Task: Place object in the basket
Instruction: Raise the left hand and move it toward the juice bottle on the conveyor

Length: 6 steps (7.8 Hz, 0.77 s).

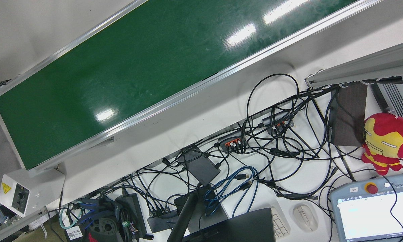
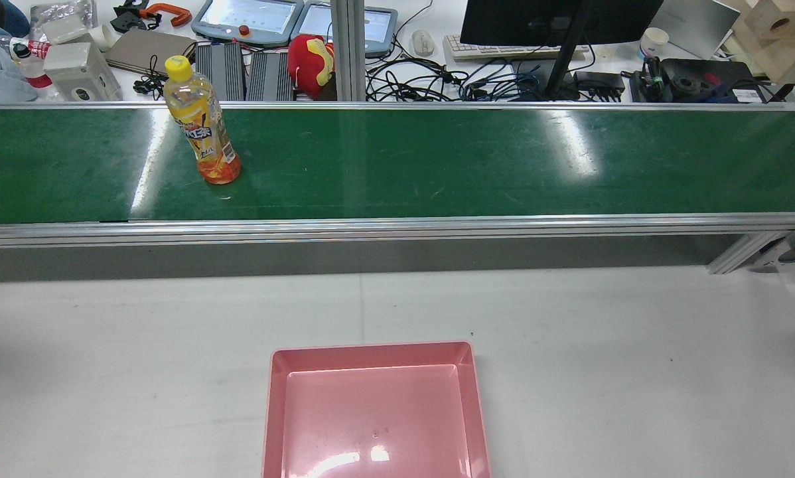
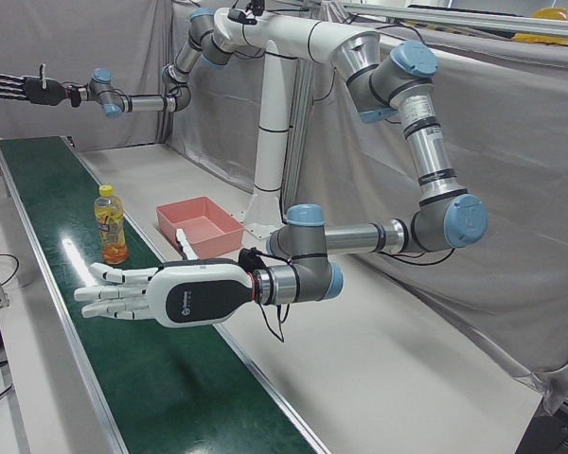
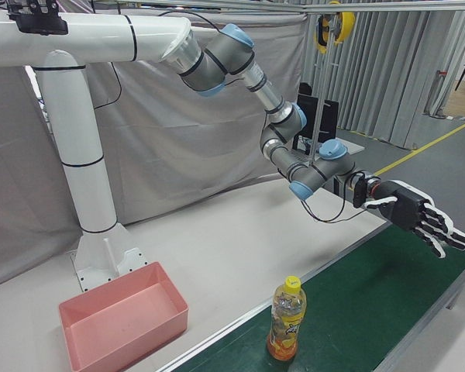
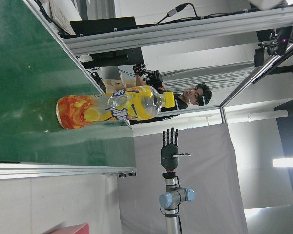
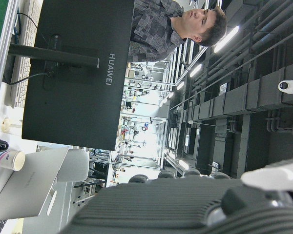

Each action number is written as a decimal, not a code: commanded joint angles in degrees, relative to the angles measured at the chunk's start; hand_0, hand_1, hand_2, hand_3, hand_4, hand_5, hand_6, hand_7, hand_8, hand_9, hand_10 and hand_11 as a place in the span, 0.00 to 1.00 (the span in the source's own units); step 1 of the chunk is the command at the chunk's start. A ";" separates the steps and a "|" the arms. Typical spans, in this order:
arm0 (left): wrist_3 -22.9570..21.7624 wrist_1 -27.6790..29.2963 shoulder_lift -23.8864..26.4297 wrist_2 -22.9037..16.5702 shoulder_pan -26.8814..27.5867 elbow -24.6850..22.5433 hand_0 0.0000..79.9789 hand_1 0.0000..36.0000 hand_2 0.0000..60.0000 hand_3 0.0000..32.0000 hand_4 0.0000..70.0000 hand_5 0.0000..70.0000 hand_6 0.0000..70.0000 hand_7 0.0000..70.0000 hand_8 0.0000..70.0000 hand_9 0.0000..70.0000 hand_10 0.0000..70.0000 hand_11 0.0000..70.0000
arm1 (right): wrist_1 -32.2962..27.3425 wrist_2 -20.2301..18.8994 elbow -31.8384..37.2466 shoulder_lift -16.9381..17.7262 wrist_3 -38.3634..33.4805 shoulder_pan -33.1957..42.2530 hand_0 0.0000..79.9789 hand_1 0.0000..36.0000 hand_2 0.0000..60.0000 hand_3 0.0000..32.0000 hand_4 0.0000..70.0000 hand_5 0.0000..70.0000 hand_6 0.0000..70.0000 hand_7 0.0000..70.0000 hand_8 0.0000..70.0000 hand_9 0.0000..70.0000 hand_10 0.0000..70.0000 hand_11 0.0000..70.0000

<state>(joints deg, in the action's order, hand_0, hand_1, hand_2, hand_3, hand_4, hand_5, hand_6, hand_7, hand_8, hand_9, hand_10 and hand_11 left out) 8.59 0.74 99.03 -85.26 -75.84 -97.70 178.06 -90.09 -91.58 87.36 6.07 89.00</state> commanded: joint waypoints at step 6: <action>7.39 -6.79 4.31 10.81 17.64 -6.97 0.88 0.60 0.00 0.07 0.06 0.35 0.00 0.06 0.00 0.00 0.13 0.23 | 0.00 0.00 -0.09 0.00 0.00 0.03 0.00 0.00 0.00 0.00 0.00 0.00 0.00 0.00 0.00 0.00 0.00 0.00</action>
<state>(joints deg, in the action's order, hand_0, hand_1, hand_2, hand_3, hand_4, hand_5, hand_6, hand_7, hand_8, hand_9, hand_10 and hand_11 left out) 13.57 -4.51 100.69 -77.48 -62.65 -104.64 178.07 -90.09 -91.66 87.36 6.06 88.97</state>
